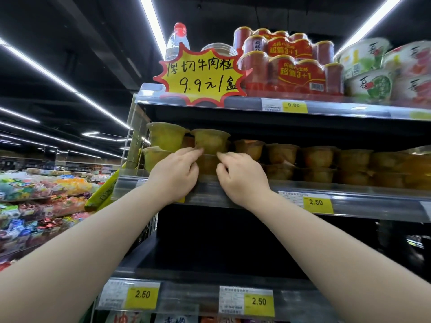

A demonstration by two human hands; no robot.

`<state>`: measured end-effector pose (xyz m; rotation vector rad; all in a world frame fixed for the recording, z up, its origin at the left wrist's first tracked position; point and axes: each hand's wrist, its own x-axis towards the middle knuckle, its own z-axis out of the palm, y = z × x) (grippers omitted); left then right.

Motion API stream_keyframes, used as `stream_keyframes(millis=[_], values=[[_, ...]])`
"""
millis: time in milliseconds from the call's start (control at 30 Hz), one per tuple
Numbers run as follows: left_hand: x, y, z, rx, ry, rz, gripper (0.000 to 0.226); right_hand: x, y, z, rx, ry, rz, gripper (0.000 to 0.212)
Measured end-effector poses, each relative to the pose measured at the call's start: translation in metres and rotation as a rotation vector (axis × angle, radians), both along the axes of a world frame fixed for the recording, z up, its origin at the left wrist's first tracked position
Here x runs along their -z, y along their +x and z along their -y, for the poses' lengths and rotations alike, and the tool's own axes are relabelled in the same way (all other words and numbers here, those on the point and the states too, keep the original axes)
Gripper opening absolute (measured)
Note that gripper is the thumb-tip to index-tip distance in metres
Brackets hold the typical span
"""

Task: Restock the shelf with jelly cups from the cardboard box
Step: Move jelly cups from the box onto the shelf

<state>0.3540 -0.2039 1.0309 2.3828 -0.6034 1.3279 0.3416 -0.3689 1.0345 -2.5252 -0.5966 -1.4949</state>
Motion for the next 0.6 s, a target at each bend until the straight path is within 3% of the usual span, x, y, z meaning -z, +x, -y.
stream_keyframes(millis=[200, 433, 533, 600], values=[[0.000, 0.002, 0.004, -0.097, 0.044, 0.003, 0.047, 0.003, 0.009, 0.000, 0.139, -0.085, 0.029, 0.047], [0.025, 0.010, -0.004, 0.100, -0.038, 0.306, 0.046, 0.022, 0.011, 0.000, 0.067, -0.016, 0.253, 0.050], [0.041, 0.006, -0.005, 0.006, 0.035, 0.301, 0.052, 0.034, 0.000, -0.003, 0.109, -0.036, 0.187, 0.057], [0.059, -0.005, -0.008, -0.068, 0.081, 0.195, 0.061, 0.047, -0.014, -0.002, 0.157, -0.080, 0.047, 0.063]])
